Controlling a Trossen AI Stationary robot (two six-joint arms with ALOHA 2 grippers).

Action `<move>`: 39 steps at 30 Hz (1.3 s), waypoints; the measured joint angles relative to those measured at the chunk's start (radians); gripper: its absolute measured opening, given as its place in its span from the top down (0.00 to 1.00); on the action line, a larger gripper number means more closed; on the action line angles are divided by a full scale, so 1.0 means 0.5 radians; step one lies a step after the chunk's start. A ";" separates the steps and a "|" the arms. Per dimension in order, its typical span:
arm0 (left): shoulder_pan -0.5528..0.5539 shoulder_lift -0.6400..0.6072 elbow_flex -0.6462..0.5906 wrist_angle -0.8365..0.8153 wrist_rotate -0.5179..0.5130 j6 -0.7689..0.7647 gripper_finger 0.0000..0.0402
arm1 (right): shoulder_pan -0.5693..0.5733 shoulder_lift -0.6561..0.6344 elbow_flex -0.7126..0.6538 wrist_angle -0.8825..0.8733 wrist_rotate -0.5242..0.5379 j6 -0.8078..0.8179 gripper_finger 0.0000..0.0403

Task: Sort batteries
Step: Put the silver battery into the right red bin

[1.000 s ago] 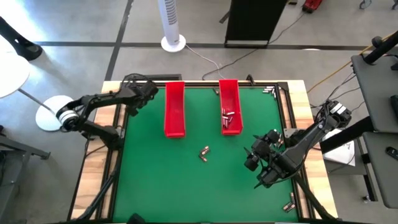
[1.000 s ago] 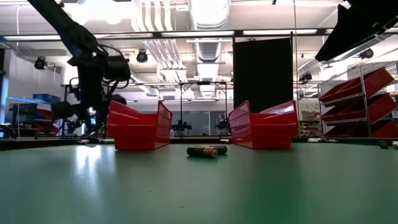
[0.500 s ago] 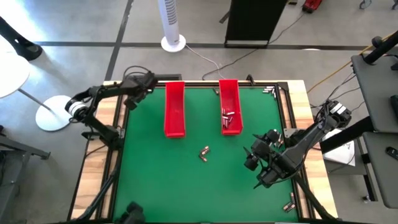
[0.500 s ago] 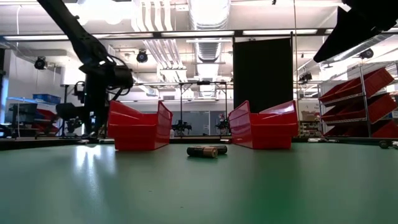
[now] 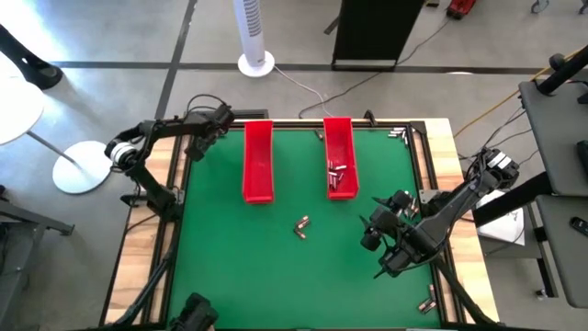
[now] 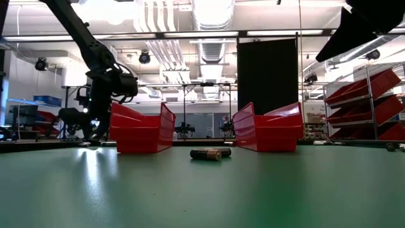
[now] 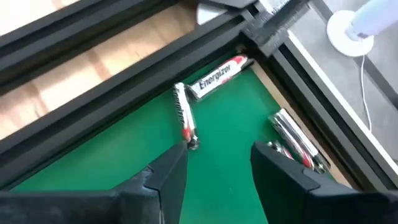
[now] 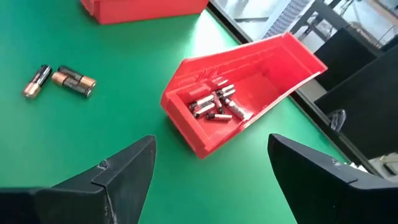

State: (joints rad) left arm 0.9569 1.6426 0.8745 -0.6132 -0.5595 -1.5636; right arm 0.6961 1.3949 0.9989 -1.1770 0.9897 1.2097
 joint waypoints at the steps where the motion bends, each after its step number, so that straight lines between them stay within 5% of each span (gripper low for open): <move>1: 0.000 -0.003 0.000 -0.018 -0.005 -0.039 0.61 | -0.005 0.000 0.000 0.006 0.013 -0.007 0.25; 14: -0.142 -0.006 -0.038 -0.297 -0.107 -0.679 0.63 | -0.064 0.000 -0.001 0.024 0.015 -0.033 0.19; 23: -0.095 0.070 -0.034 -0.212 -0.128 -0.673 0.63 | -0.063 0.000 -0.001 0.030 0.012 -0.020 0.22; 39: -0.063 0.606 0.481 -0.559 -0.089 -0.800 0.63 | -0.085 -0.200 -0.207 0.031 -0.042 0.150 0.24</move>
State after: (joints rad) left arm 0.9257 1.9458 1.1152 -0.8928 -0.6039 -1.9637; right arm 0.6537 1.2949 0.8956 -1.1617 0.9688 1.2845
